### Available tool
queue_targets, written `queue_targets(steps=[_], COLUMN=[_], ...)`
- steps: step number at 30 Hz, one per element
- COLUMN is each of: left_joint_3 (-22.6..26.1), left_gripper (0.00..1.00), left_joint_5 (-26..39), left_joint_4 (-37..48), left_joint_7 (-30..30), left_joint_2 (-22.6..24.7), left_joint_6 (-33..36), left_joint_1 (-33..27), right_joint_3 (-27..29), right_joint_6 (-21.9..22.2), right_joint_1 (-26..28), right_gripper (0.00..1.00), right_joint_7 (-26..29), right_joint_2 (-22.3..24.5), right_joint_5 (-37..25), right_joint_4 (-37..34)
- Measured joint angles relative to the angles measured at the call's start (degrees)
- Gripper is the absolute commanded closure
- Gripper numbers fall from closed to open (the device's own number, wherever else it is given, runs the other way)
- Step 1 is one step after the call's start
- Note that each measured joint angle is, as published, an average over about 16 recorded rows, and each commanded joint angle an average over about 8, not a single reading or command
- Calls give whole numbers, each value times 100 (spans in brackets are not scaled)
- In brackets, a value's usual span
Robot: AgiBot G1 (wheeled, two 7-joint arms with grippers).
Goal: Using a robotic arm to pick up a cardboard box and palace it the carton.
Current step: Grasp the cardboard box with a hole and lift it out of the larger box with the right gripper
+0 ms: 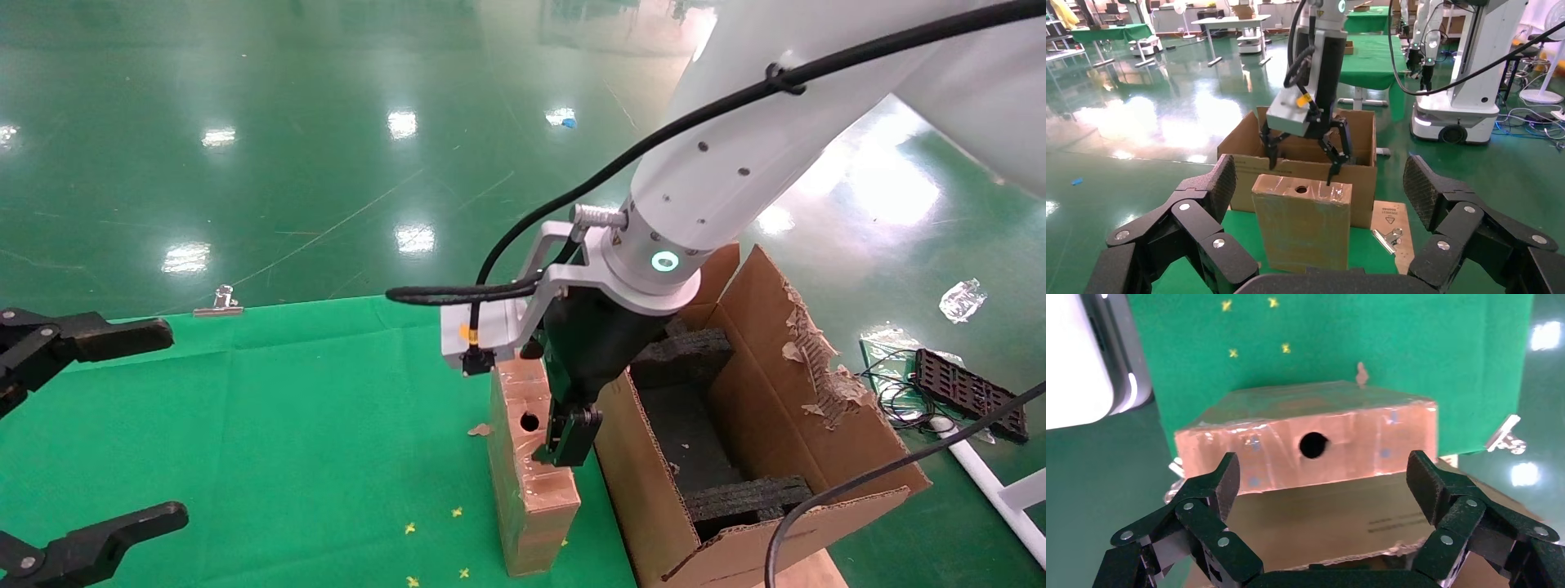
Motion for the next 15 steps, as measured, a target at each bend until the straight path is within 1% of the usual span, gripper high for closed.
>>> queue_targets(steps=[4,7,11,15], left_joint_3=[2,3,5,6], left_gripper=[0,0,0,0], left_joint_5=[-1,-2,-3,-4], left_joint_4=[0,0,0,0], left_joint_7=[1,1,2,3], left_joint_2=[-1,-1,-2,-3], left_joint_6=[-1,-1,-2,-3], left_joint_1=[0,-1,-1,-1], right_joint_3=[-221,-336,-478,-606], right_joint_6=[61,89,68,21], right_joint_1=[49,90,172,264], right_gripper=[0,0,0,0], right_joint_7=[145,398,1026,1912], right_joint_2=[-29,-32,-62,-105], right_joint_5=[43,63,74,154], right_joint_4=[-4,-26,-118,-338])
